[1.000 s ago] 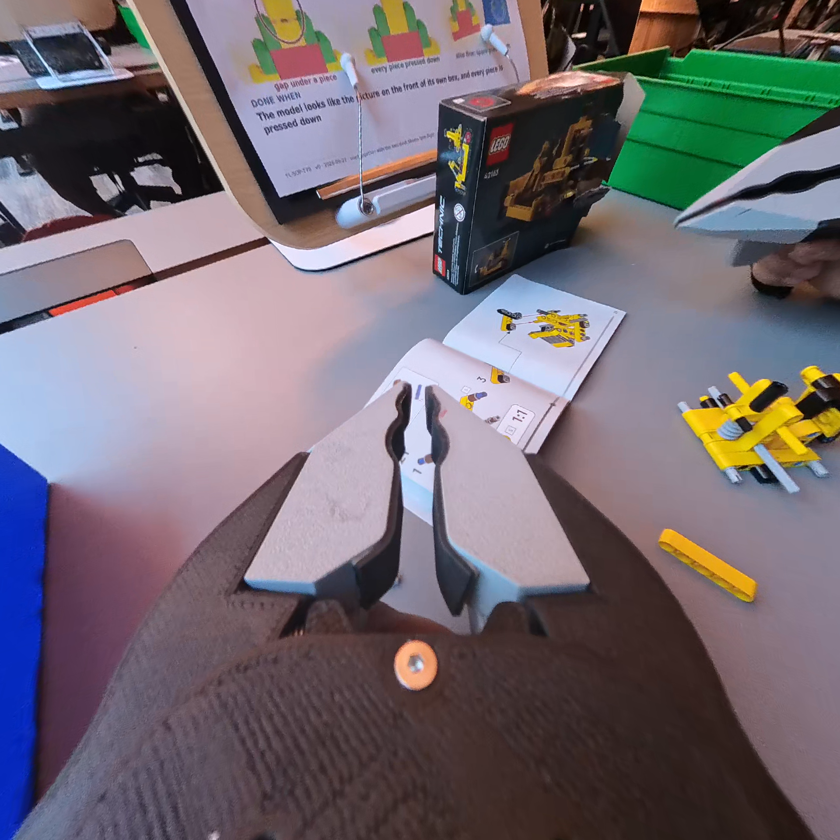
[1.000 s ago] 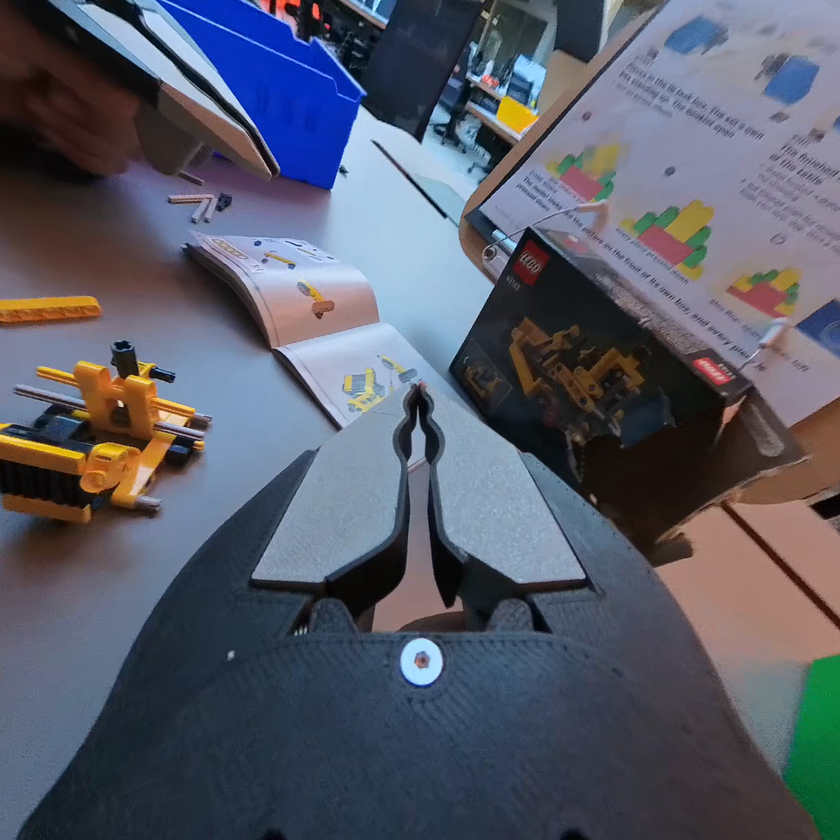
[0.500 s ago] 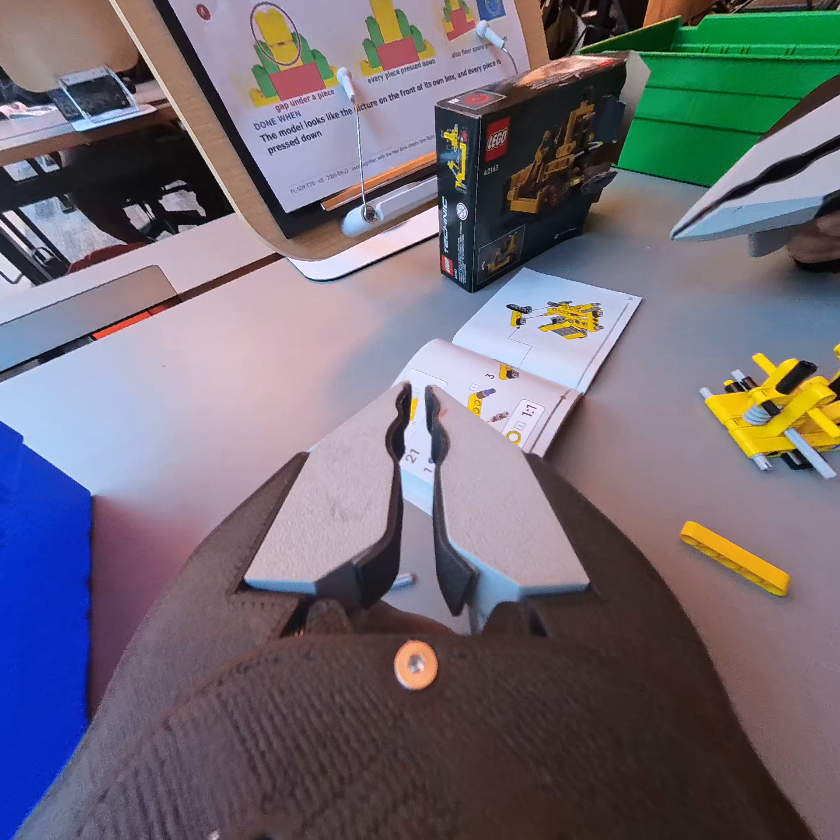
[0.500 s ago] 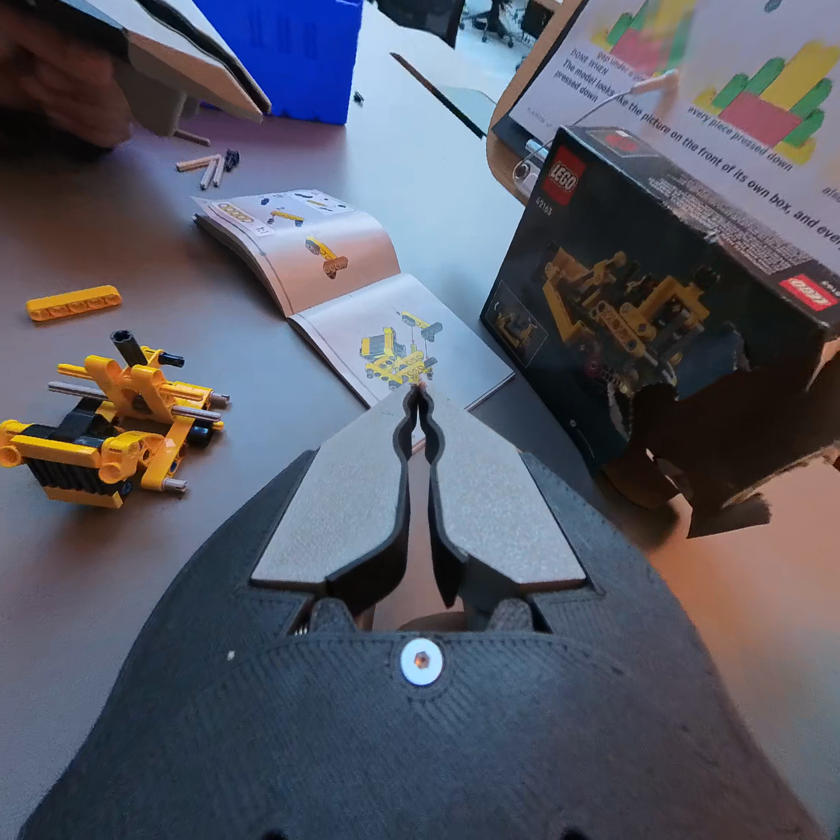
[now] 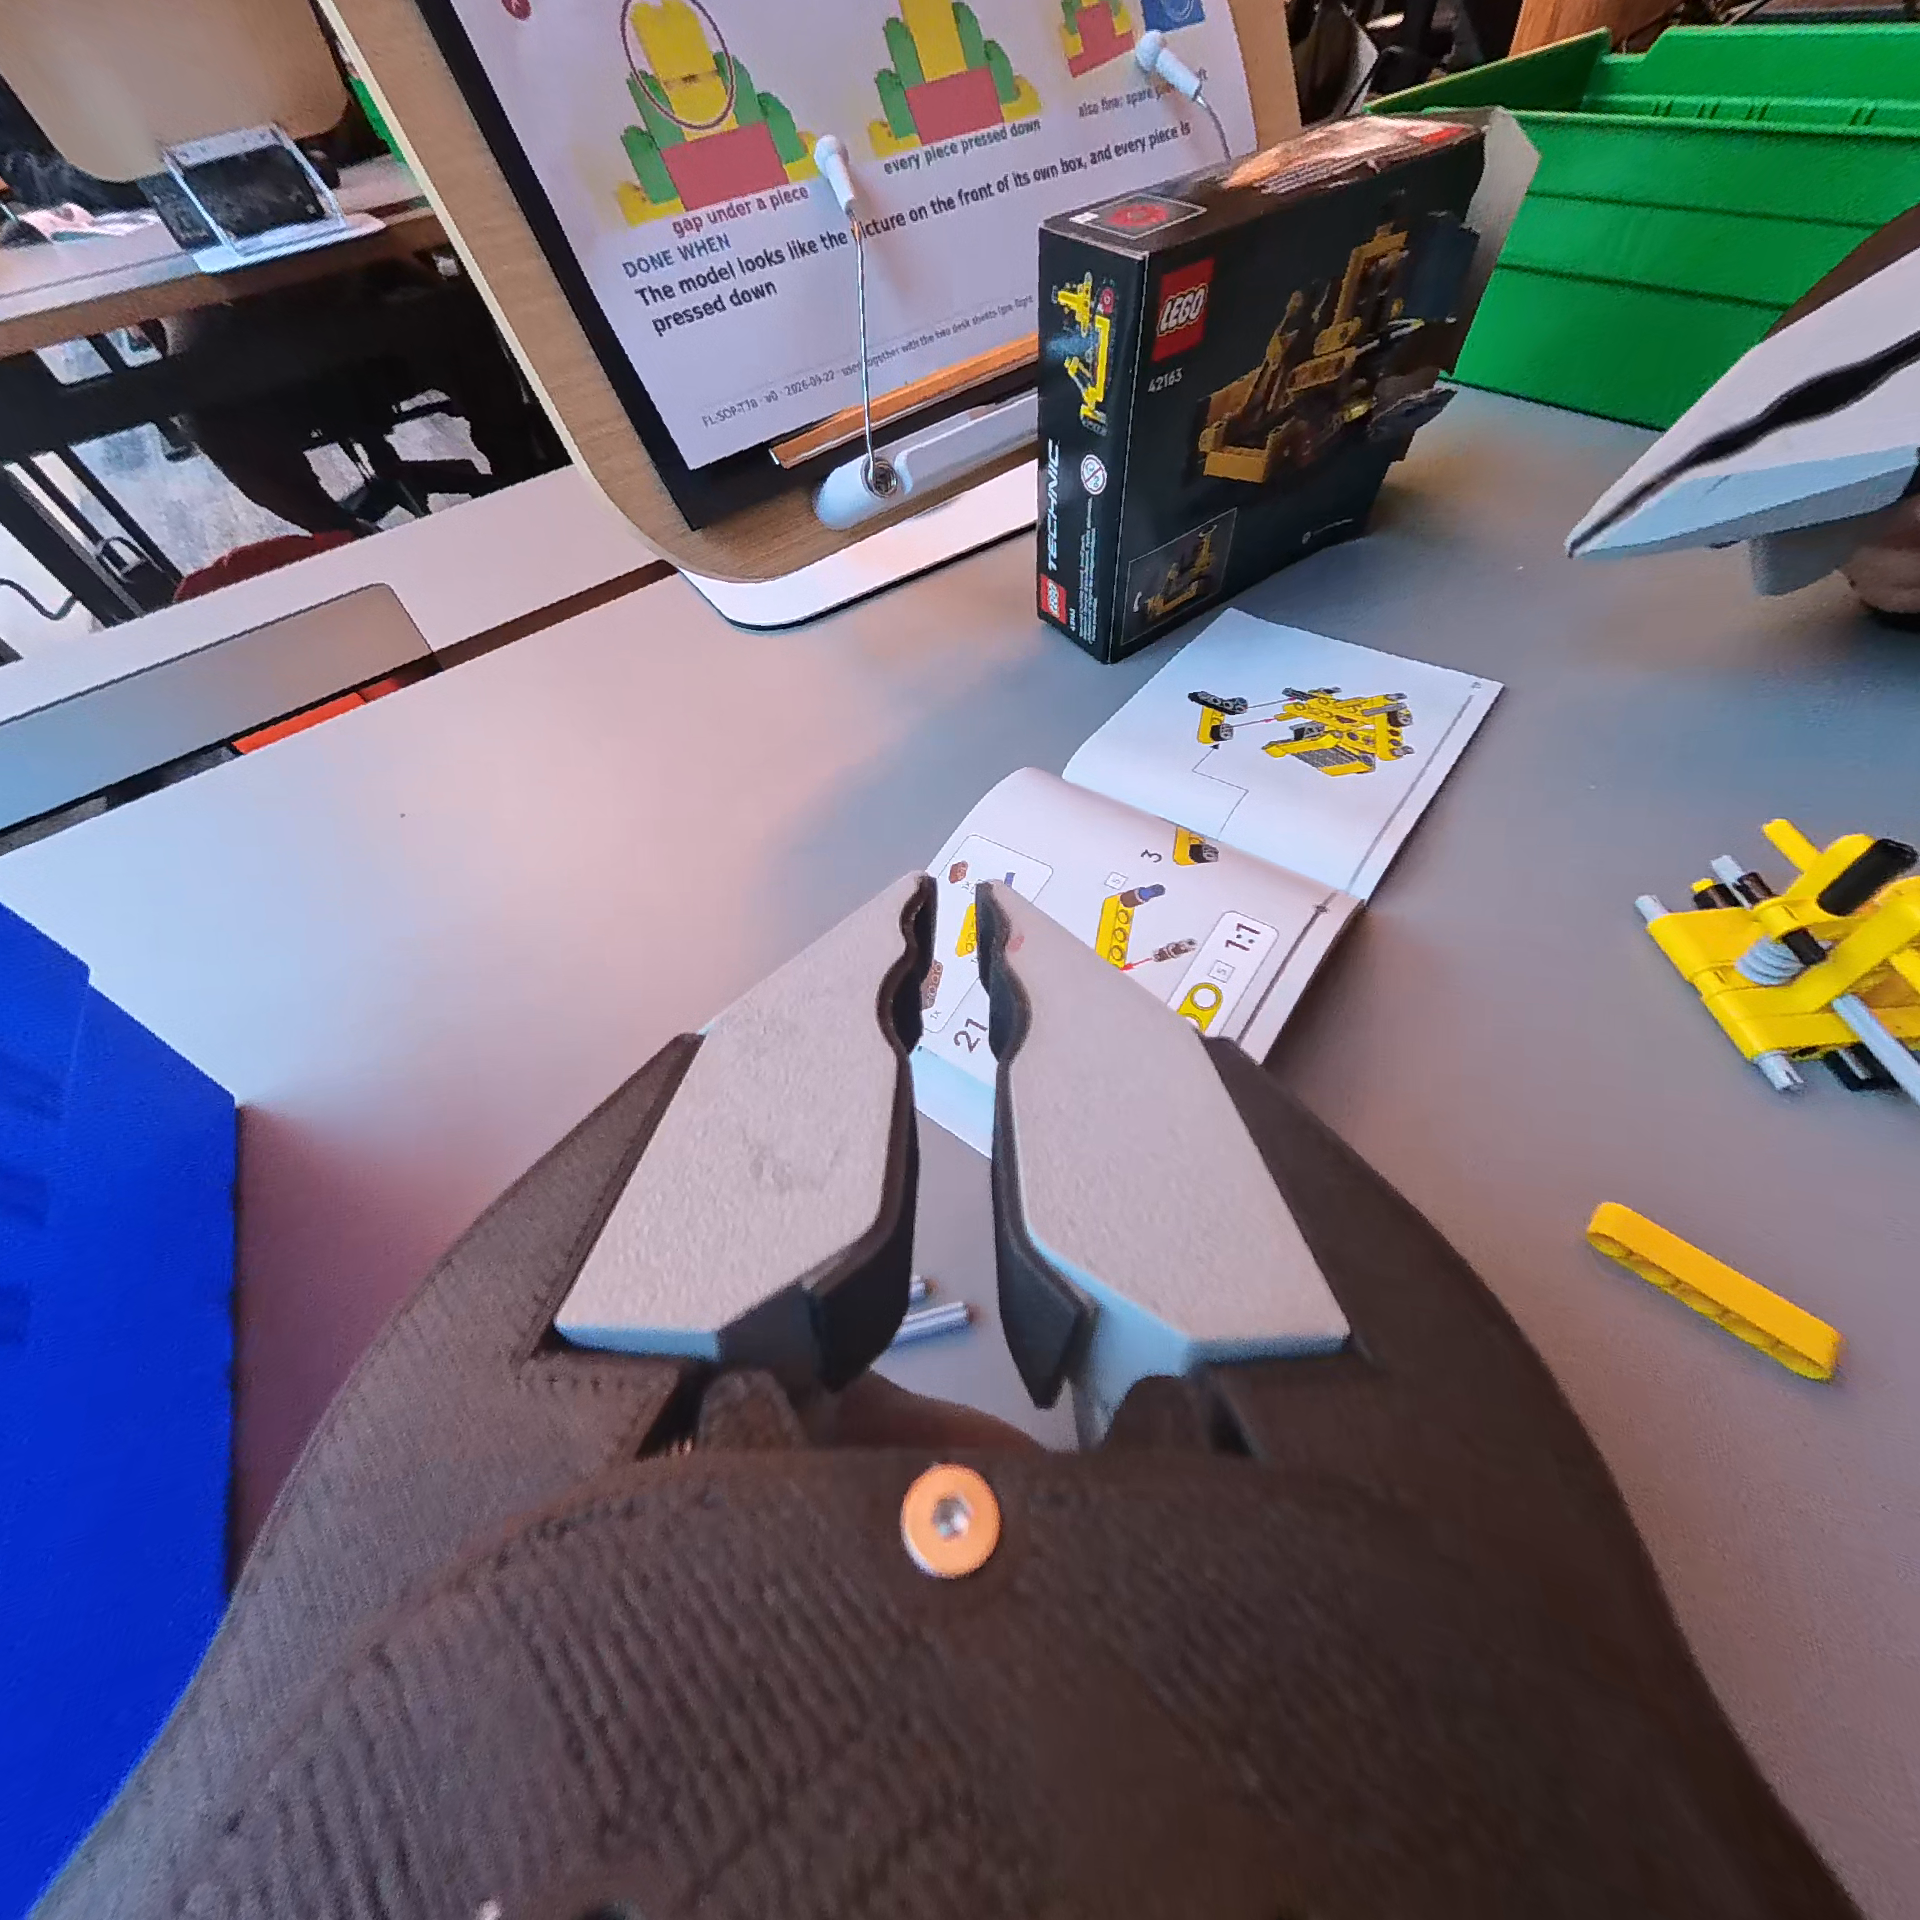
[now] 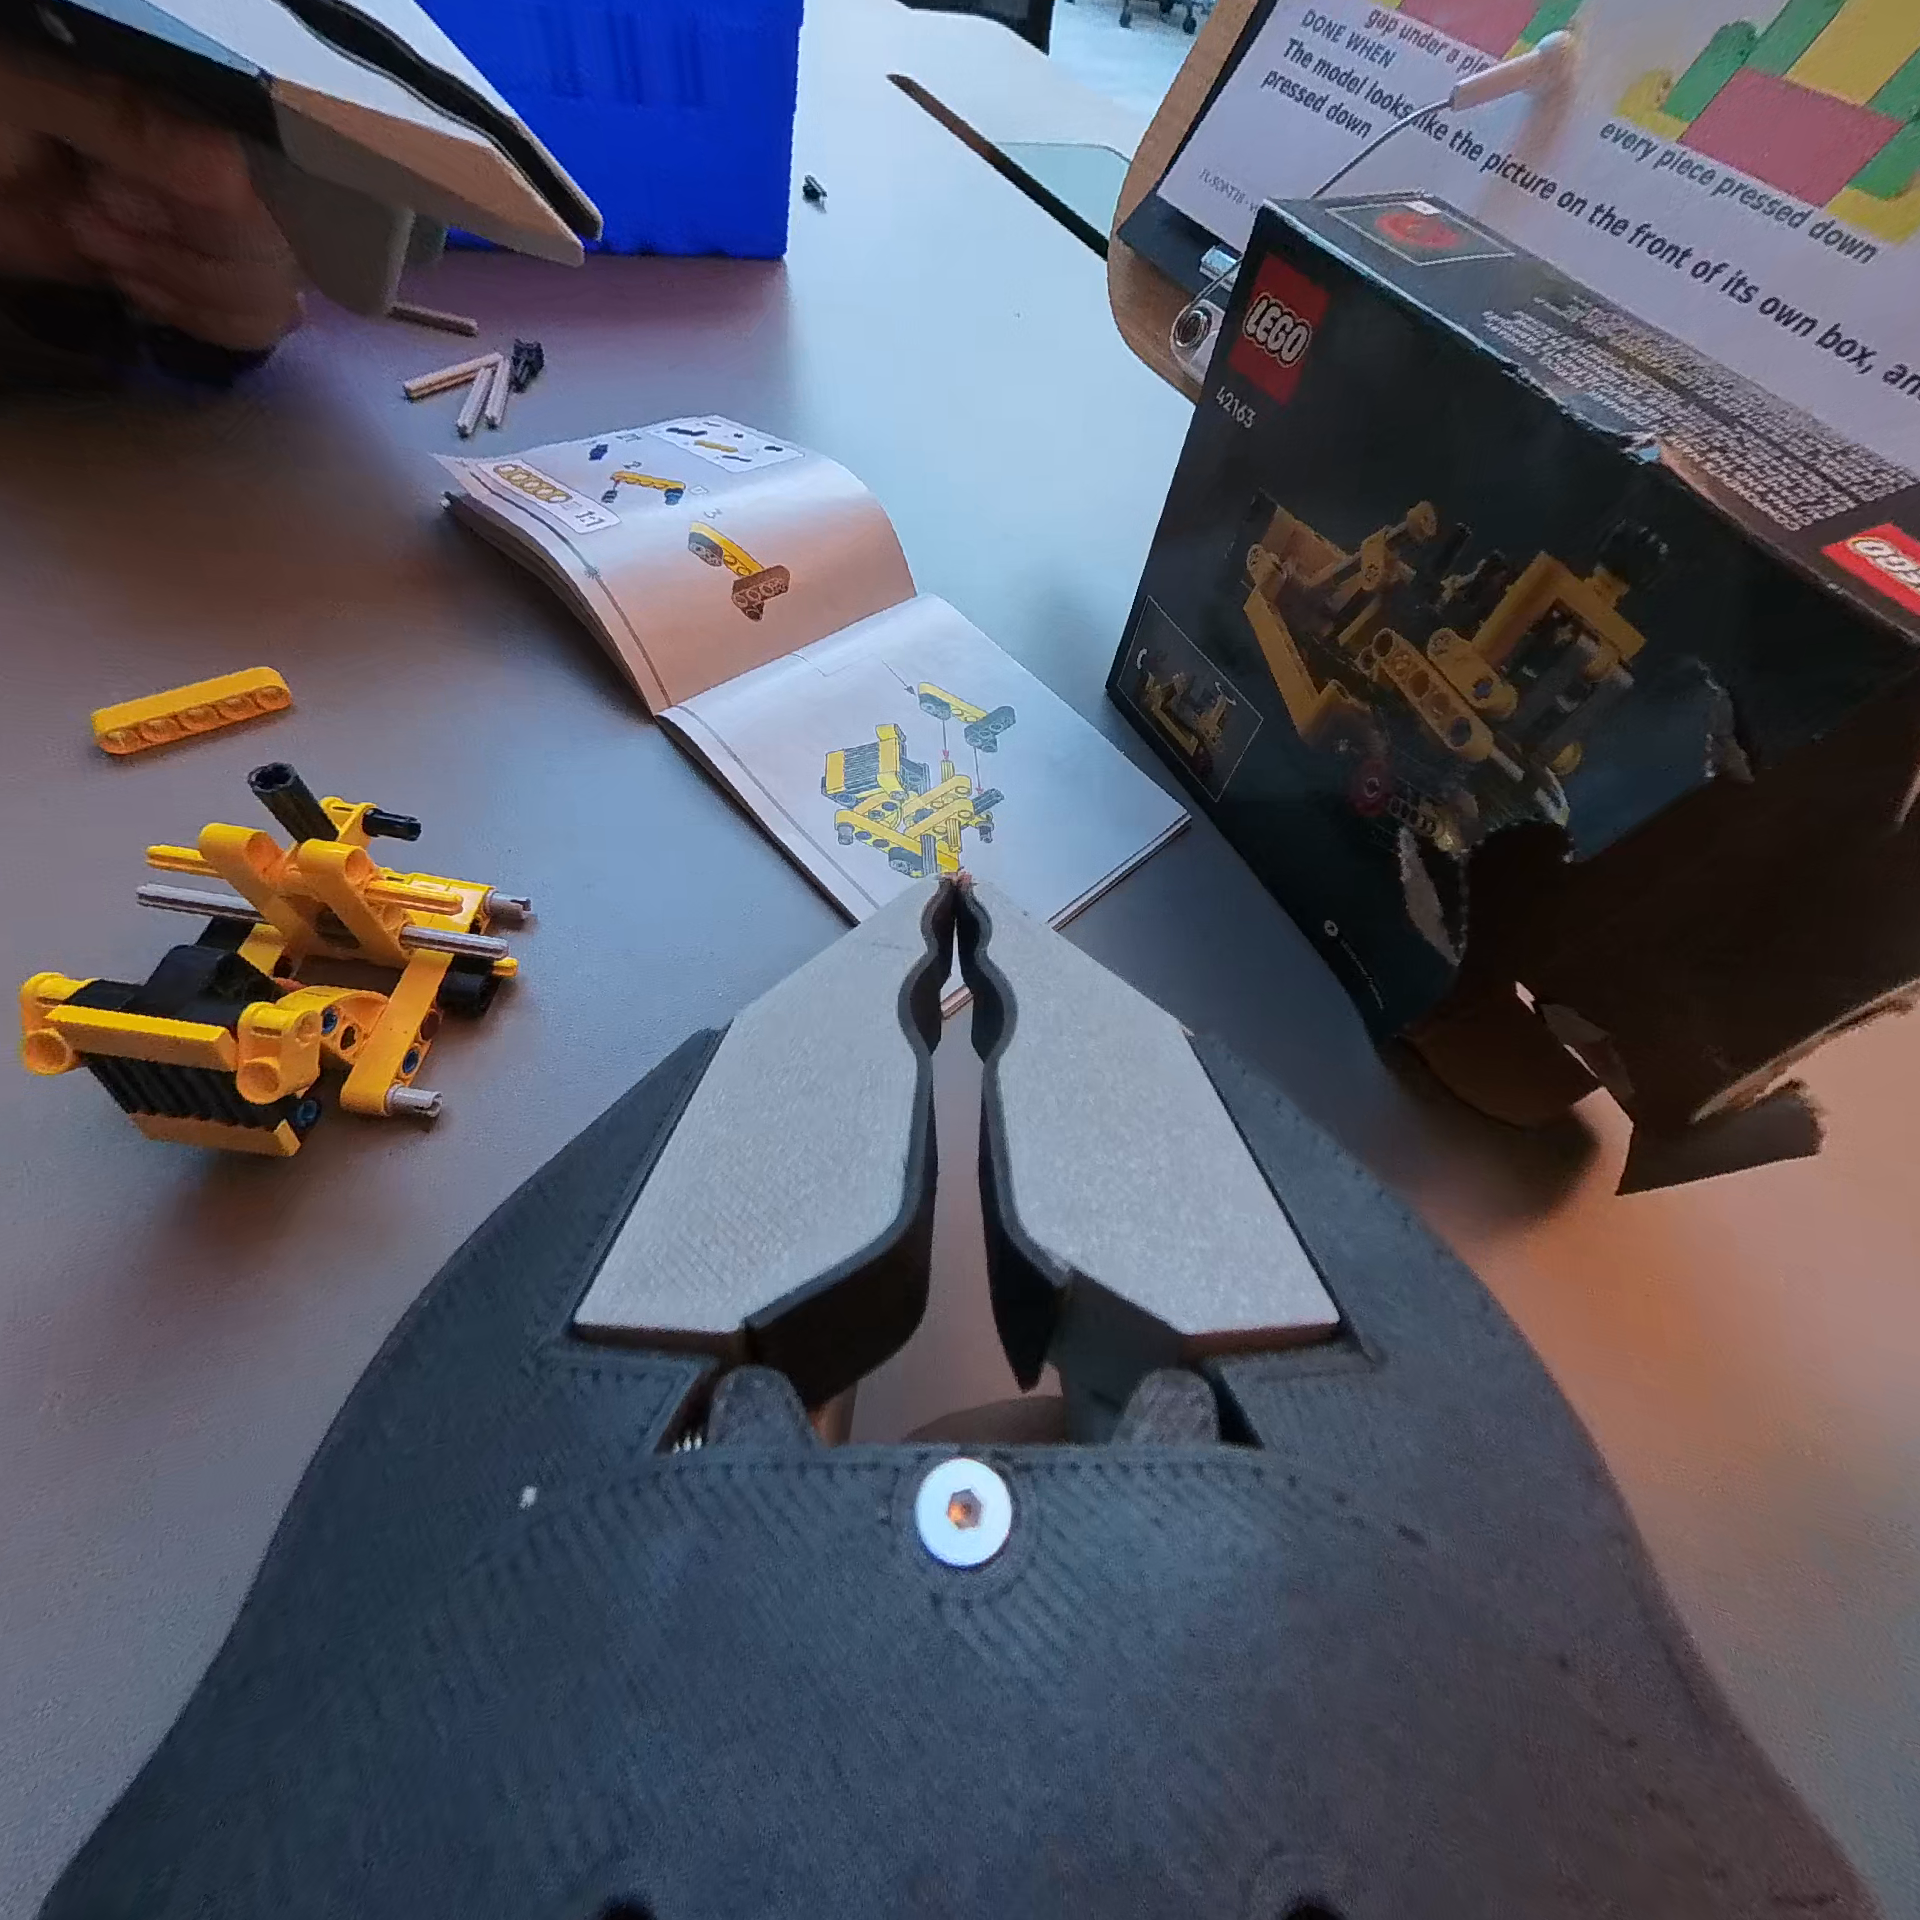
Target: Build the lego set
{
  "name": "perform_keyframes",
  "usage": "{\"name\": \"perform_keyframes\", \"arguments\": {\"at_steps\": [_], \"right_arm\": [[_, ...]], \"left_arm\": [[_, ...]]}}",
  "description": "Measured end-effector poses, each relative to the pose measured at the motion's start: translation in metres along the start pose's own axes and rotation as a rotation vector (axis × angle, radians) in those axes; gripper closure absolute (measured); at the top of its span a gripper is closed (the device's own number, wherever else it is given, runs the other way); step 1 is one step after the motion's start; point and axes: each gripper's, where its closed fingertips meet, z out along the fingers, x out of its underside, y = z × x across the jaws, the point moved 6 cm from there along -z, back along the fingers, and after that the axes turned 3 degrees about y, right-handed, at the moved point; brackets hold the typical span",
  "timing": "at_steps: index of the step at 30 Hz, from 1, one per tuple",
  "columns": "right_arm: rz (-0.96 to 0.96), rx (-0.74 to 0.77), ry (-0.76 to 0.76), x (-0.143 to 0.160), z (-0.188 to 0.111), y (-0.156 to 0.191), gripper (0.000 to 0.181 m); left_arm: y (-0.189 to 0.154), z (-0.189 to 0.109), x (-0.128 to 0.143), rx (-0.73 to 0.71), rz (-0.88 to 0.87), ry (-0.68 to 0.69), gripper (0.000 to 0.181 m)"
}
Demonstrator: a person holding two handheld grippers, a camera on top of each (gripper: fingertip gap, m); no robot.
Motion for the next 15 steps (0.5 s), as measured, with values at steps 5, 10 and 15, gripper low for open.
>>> {"name": "perform_keyframes", "arguments": {"at_steps": [5, 10, 15], "right_arm": [[-0.002, 0.006, 0.009, 0.0005, 0.0006, 0.0003, 0.181], [0.028, 0.005, 0.049, 0.0034, 0.0038, -0.0016, 0.155], [0.036, -0.001, 0.059, 0.0044, 0.0048, -0.0017, 0.155]], "left_arm": [[0.0021, -0.0026, -0.0030, -0.011, -0.016, -0.017, 0.177], [0.0068, -0.0050, -0.0041, -0.027, -0.049, -0.018, 0.177], [0.0059, -0.0085, -0.0069, -0.022, -0.053, -0.024, 0.177]]}}
